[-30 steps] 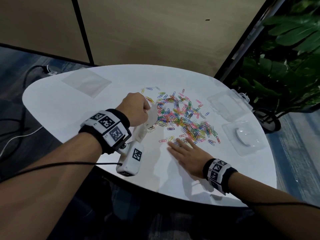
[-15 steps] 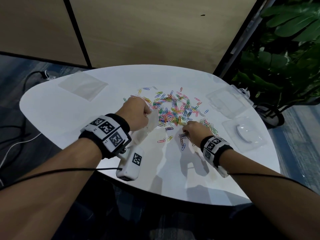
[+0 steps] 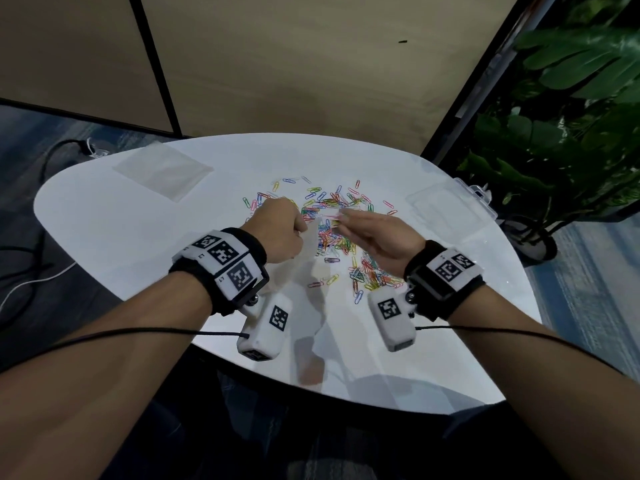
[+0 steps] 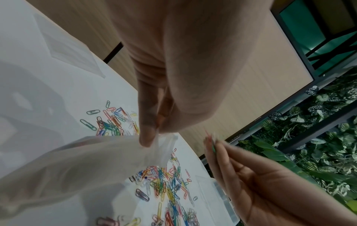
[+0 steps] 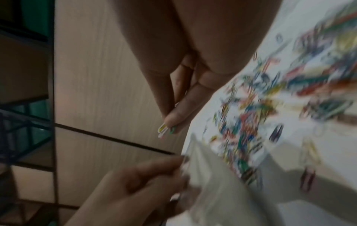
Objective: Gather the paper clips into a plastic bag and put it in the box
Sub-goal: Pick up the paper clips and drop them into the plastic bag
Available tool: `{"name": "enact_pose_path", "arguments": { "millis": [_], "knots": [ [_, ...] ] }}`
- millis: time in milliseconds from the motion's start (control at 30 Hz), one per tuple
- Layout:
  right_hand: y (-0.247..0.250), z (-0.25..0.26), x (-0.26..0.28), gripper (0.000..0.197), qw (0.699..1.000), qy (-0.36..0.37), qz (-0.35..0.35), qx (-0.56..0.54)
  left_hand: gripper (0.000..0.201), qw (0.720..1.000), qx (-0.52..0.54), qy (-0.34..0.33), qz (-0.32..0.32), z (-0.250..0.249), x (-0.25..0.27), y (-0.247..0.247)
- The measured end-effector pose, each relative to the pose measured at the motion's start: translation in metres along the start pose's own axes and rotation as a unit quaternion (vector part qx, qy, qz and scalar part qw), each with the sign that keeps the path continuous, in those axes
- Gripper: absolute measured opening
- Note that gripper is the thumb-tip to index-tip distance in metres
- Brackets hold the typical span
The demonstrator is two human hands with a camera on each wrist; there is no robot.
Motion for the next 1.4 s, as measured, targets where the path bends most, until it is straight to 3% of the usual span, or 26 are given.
{"name": "enact_pose_path", "arguments": {
  "millis": [67, 133, 200, 267, 333, 467, 500, 533, 600, 633, 667, 700, 733, 833, 867, 900, 967, 1100, 1200, 1300, 1400],
  "knots": [
    [-0.019, -0.013, 0.002, 0.024, 1.0, -0.011, 0.013, 0.022, 0.025, 1.0, 0.007, -0.001, -0.008, -0.001, 0.001, 0.0],
    [-0.029, -0.025, 0.0, 0.02, 0.992, 0.011, -0.014, 0.124, 0.023, 1.0, 0.017, -0.003, -0.017, -0.002, 0.001, 0.0],
    [-0.031, -0.03, -0.005, 0.019, 0.945, 0.077, -0.069, 0.312, 0.022, 0.999, 0.04, 0.001, -0.012, -0.001, 0.003, 0.001],
    [-0.036, -0.032, -0.008, 0.02, 0.897, 0.122, -0.081, 0.417, 0.021, 0.998, 0.066, 0.012, -0.007, -0.001, 0.004, 0.001],
    [-0.043, -0.032, -0.009, 0.017, 0.871, 0.155, -0.061, 0.463, 0.024, 0.997, 0.077, 0.016, -0.017, 0.0, 0.005, 0.003],
    [-0.056, -0.028, -0.005, 0.022, 0.762, 0.17, 0.039, 0.623, 0.025, 0.998, 0.066, -0.003, -0.015, -0.001, 0.008, 0.007],
    [-0.058, -0.025, -0.004, 0.022, 0.755, 0.18, 0.058, 0.627, 0.023, 0.998, 0.06, -0.001, -0.018, 0.0, 0.007, 0.007],
    [-0.057, -0.02, -0.003, 0.022, 0.768, 0.194, 0.062, 0.607, 0.022, 0.998, 0.056, 0.006, -0.025, 0.002, 0.005, 0.008],
    [-0.049, -0.007, -0.003, 0.02, 0.829, 0.212, 0.033, 0.516, 0.024, 0.998, 0.042, 0.021, -0.038, 0.007, 0.002, 0.01],
    [-0.041, -0.004, -0.006, 0.019, 0.844, 0.213, 0.017, 0.493, 0.026, 0.998, 0.037, 0.025, -0.041, 0.009, 0.001, 0.011],
    [-0.032, -0.005, -0.009, 0.018, 0.834, 0.209, 0.013, 0.51, 0.027, 0.998, 0.035, 0.028, -0.042, 0.011, 0.001, 0.013],
    [-0.024, -0.011, -0.011, 0.019, 0.794, 0.196, 0.028, 0.574, 0.029, 0.998, 0.034, 0.03, -0.042, 0.011, 0.001, 0.014],
    [-0.014, -0.025, -0.012, 0.026, 0.726, 0.174, 0.064, 0.662, 0.031, 0.998, 0.032, 0.027, -0.043, 0.011, 0.002, 0.014],
    [0.015, -0.086, -0.001, 0.059, 0.483, 0.12, 0.222, 0.839, 0.032, 0.999, 0.018, 0.018, -0.042, 0.01, 0.003, 0.013],
    [0.024, -0.101, 0.002, 0.065, 0.43, 0.125, 0.25, 0.859, 0.032, 0.999, 0.014, 0.017, -0.041, 0.01, 0.003, 0.013],
    [0.034, -0.108, 0.004, 0.068, 0.4, 0.129, 0.253, 0.871, 0.032, 0.999, 0.012, 0.019, -0.039, 0.011, 0.003, 0.014],
    [0.055, -0.101, 0.002, 0.067, 0.388, 0.132, 0.211, 0.888, 0.031, 0.999, 0.011, 0.021, -0.037, 0.012, 0.003, 0.015],
    [0.098, -0.066, -0.01, 0.056, 0.404, 0.141, 0.083, 0.9, 0.032, 0.999, 0.008, 0.015, -0.038, 0.01, 0.003, 0.016],
    [0.101, -0.056, -0.012, 0.042, 0.491, 0.131, 0.073, 0.858, 0.035, 1.0, 0.001, 0.006, -0.025, 0.006, 0.003, 0.013],
    [0.086, -0.053, -0.018, 0.027, 0.53, 0.177, 0.065, 0.826, 0.036, 1.0, 0.001, 0.006, -0.022, 0.005, 0.004, 0.011],
    [0.079, -0.05, -0.026, 0.019, 0.583, 0.176, 0.005, 0.793, 0.035, 1.0, -0.003, 0.003, -0.023, 0.005, 0.004, 0.011]
  ]
}}
Point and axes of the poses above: each hand's wrist, its own x-axis away from the middle knuckle, its own y-axis out of the back of the hand, z = x × y, the point moved 3 cm from there along -x, towards the middle knuckle, and after that the axes turned 6 degrees about -x, right-handed, at the moved point
